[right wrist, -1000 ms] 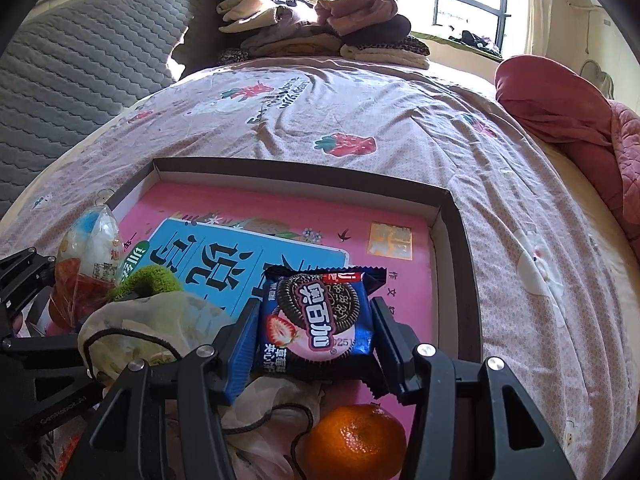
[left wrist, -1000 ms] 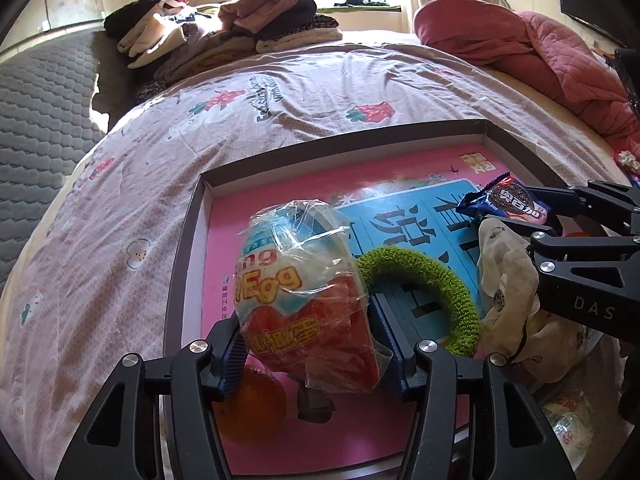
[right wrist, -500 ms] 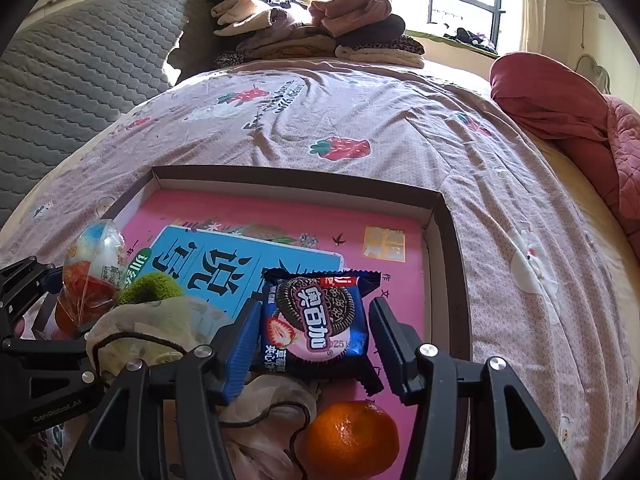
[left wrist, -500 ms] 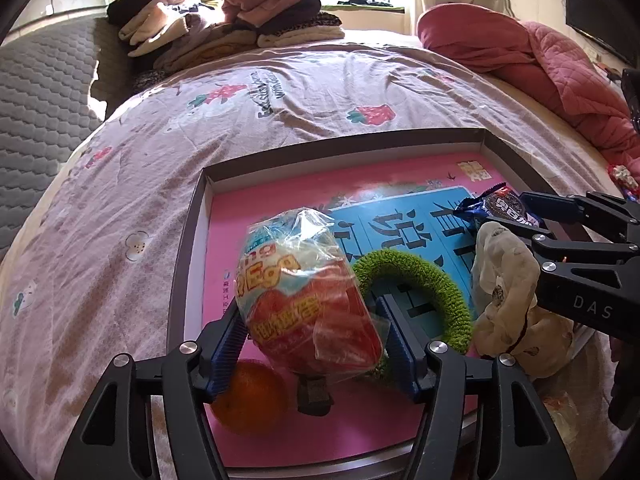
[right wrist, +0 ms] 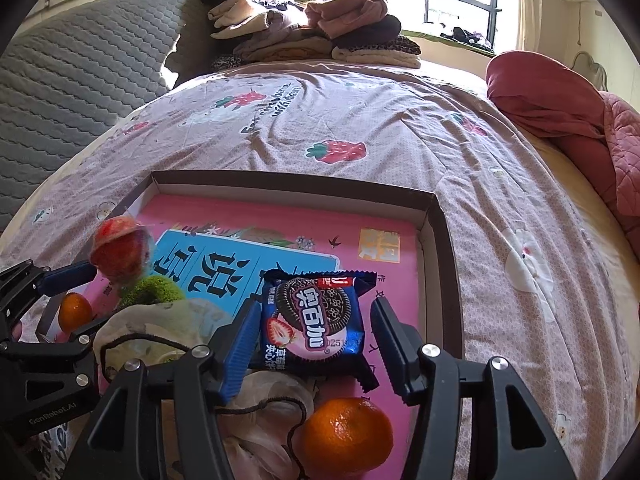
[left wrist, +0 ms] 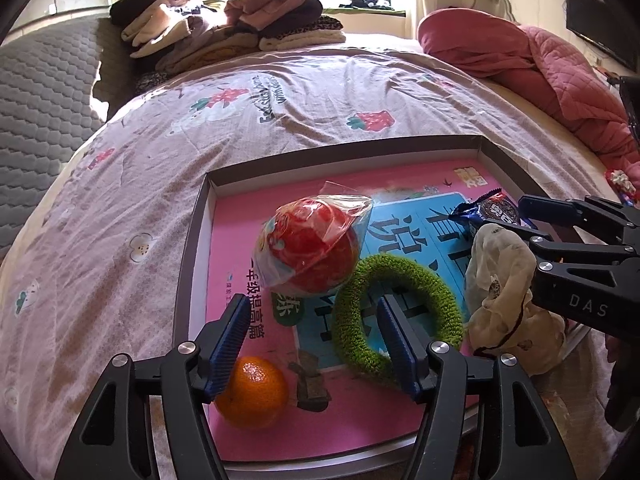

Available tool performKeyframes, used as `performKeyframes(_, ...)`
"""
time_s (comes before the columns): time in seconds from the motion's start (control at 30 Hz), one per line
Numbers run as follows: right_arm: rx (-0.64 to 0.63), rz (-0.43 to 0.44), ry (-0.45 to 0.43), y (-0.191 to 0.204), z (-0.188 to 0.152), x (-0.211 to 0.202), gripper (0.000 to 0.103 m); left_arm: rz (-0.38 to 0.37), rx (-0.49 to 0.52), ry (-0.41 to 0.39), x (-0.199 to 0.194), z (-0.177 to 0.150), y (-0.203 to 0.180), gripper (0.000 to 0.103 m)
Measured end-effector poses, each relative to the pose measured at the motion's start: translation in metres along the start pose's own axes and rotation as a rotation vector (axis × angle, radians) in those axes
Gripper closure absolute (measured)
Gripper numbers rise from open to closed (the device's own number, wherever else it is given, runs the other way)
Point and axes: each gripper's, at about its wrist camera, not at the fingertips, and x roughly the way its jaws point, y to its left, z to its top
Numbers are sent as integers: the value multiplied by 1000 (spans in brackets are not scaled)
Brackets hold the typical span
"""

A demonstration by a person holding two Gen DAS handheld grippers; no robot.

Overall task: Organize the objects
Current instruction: 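Release the QQ Egg bag in the tray with the left tool while the right tool lowers the cookies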

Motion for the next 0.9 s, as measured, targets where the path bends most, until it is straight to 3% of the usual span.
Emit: performKeyframes(0.9, 55, -7, -39, -11, 5, -10, 41, 4, -8, -8, -3, 1, 2, 36)
